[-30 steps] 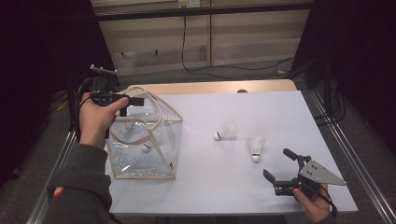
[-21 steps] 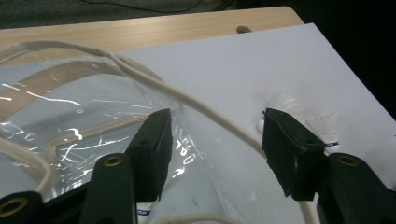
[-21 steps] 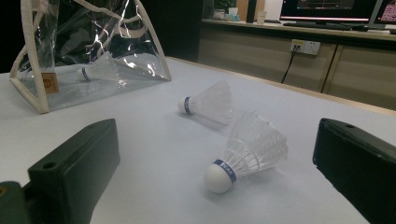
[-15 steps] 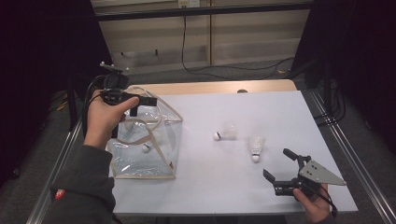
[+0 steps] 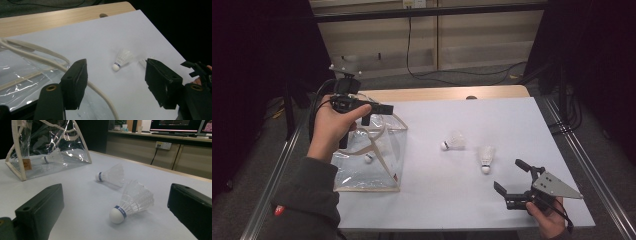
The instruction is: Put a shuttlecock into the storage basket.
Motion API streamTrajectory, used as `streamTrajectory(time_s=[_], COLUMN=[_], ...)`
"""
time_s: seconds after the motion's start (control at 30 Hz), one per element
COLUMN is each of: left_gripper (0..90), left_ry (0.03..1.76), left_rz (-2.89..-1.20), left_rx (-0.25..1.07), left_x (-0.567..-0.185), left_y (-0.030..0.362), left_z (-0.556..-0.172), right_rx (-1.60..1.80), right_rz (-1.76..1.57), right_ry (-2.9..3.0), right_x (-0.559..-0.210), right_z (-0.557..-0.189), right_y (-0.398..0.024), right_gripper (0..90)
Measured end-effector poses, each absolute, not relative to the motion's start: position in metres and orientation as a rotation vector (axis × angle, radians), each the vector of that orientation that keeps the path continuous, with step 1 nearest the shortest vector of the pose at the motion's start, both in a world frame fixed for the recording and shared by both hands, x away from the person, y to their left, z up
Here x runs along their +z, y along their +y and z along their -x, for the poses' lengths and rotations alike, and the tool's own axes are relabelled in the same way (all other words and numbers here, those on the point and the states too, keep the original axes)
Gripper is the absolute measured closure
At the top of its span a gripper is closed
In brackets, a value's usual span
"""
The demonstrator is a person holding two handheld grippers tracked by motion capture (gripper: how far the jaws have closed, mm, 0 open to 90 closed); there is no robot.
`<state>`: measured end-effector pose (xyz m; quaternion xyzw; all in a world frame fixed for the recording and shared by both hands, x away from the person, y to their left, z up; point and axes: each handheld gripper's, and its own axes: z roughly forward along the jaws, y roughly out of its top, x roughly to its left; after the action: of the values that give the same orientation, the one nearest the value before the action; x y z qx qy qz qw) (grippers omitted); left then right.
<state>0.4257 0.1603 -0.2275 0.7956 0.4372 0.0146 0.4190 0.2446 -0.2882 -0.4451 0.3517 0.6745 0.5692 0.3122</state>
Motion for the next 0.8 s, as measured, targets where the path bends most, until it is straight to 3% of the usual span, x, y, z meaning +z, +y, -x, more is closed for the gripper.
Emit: streamTrajectory(time_s=[0.8], left_gripper=[16.1], left_ry=[0.988], left_rz=[-2.057], left_rx=[-0.014], left_x=[-0.235], left_y=[0.111], left_z=[-0.413], right_rx=[1.503], right_rz=[-0.926], right_ry=[1.782], right_x=[-0.445], right_z=[-0.244], right_y=[-0.289], right_gripper=[0.3])
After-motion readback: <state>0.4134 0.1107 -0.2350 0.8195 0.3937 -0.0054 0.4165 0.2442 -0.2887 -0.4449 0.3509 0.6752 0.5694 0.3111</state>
